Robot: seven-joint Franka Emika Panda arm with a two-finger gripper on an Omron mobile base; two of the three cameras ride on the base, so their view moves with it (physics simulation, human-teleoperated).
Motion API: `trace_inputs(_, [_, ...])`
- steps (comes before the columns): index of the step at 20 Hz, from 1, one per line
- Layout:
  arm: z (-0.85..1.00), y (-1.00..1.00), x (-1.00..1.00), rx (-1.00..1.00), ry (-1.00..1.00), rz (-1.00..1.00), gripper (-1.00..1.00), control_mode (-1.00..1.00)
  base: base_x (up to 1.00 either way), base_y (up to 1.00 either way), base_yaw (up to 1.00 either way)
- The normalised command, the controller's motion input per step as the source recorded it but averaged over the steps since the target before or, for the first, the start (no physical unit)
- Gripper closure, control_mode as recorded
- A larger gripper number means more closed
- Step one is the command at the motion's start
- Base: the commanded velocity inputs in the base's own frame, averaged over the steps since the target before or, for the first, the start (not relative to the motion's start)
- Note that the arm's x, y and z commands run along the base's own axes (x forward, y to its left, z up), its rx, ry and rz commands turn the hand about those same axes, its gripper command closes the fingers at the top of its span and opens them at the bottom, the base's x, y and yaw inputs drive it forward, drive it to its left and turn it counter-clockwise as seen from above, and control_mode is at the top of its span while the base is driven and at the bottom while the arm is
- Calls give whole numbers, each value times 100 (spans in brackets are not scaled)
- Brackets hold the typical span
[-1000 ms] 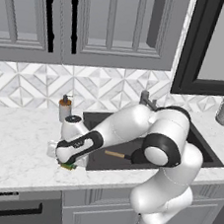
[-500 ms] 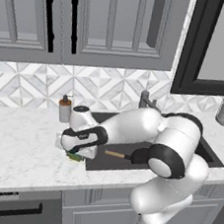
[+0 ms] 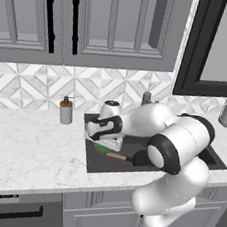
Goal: Pick the pan and sponge and place them into the sink. Then turn on the water.
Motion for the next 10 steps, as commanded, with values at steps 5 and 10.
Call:
trace_inputs(5, [-25, -72, 83, -1, 4, -12, 100, -100, 0, 0, 0])
trace_inputs(10, [-54, -54, 47, -4, 0, -9, 100, -100, 0, 0, 0])
